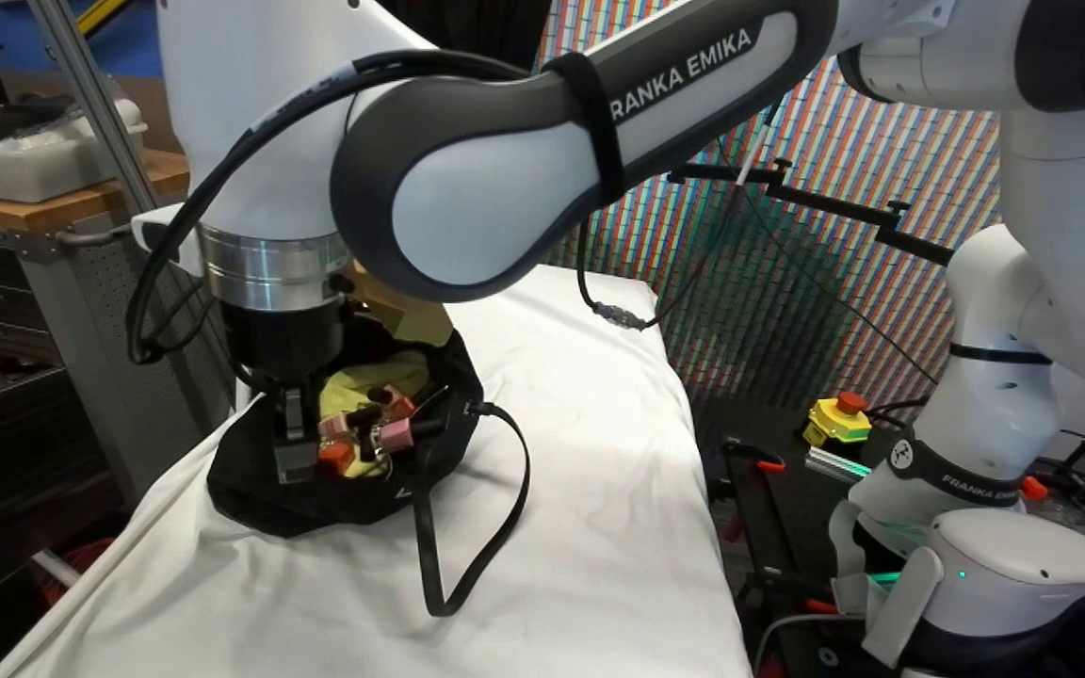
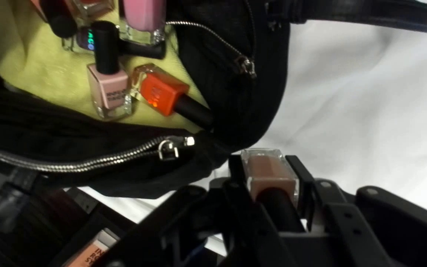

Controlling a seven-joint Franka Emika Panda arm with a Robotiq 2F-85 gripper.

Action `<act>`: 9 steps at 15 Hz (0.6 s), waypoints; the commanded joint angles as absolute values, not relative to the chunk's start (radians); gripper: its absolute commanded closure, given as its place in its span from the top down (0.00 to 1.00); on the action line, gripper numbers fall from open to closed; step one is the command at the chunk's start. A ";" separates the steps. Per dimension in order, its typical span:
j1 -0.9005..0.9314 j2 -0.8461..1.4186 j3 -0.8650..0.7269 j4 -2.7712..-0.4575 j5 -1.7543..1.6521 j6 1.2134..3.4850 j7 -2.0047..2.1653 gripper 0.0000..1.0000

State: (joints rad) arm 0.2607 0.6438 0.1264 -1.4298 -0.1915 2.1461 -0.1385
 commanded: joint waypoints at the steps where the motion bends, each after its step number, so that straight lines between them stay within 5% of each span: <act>1: 0.229 0.589 0.108 -1.496 -0.182 2.167 -0.101 0.15; 9: 0.166 0.593 0.075 -1.488 -0.171 2.156 -0.056 0.15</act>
